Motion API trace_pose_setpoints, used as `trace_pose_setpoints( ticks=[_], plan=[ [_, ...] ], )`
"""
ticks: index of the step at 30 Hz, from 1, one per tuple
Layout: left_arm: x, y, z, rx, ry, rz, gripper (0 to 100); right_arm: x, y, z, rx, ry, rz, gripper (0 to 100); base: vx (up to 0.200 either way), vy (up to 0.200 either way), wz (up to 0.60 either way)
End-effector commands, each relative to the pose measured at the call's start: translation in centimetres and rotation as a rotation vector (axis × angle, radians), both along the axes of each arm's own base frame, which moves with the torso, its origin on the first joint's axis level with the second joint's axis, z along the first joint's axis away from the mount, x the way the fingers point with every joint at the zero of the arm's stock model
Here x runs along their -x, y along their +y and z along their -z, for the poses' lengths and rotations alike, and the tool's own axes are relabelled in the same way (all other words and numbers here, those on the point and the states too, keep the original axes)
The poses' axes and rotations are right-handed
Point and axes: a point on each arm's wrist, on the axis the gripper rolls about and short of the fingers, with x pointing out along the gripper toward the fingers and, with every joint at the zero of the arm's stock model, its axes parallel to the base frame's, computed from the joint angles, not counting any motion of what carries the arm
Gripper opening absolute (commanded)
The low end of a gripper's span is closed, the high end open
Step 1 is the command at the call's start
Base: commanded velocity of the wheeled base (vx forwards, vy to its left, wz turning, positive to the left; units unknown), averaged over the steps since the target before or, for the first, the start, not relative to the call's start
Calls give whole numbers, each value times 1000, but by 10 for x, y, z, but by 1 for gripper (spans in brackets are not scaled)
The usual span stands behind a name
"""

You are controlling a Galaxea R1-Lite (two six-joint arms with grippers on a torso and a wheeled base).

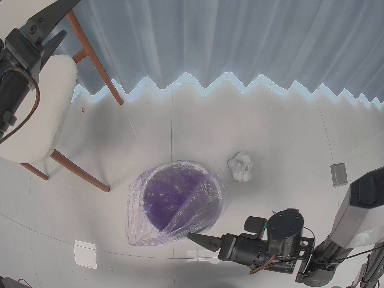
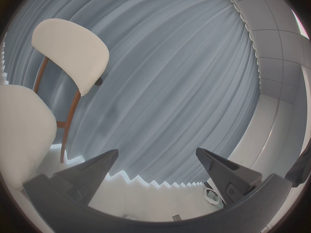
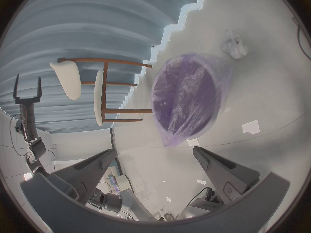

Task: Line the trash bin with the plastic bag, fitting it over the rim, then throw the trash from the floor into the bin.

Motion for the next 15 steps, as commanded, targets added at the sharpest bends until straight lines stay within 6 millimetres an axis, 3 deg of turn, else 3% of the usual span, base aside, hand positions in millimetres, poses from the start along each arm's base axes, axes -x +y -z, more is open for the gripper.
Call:
trace_pose_setpoints(
  ticks=[1, 4, 9, 15],
  plan=[
    [8, 11, -4, 6, -28, -13, 100, -6, 29, 16, 17, 33, -35, 100, 0, 0, 0],
    [9, 11, -4, 5, -30, -11, 100, -19, 41, 30, 36, 29, 0, 100, 0, 0, 0],
    [9, 11, -3, 3, -26, -13, 100, -27, 43, 54, 76, 59, 20, 100, 0, 0, 0],
    [8, 10, 0, -6, -15, -13, 100, -39, 42, 53, 61, 45, 50, 100, 0, 0, 0]
  ],
)
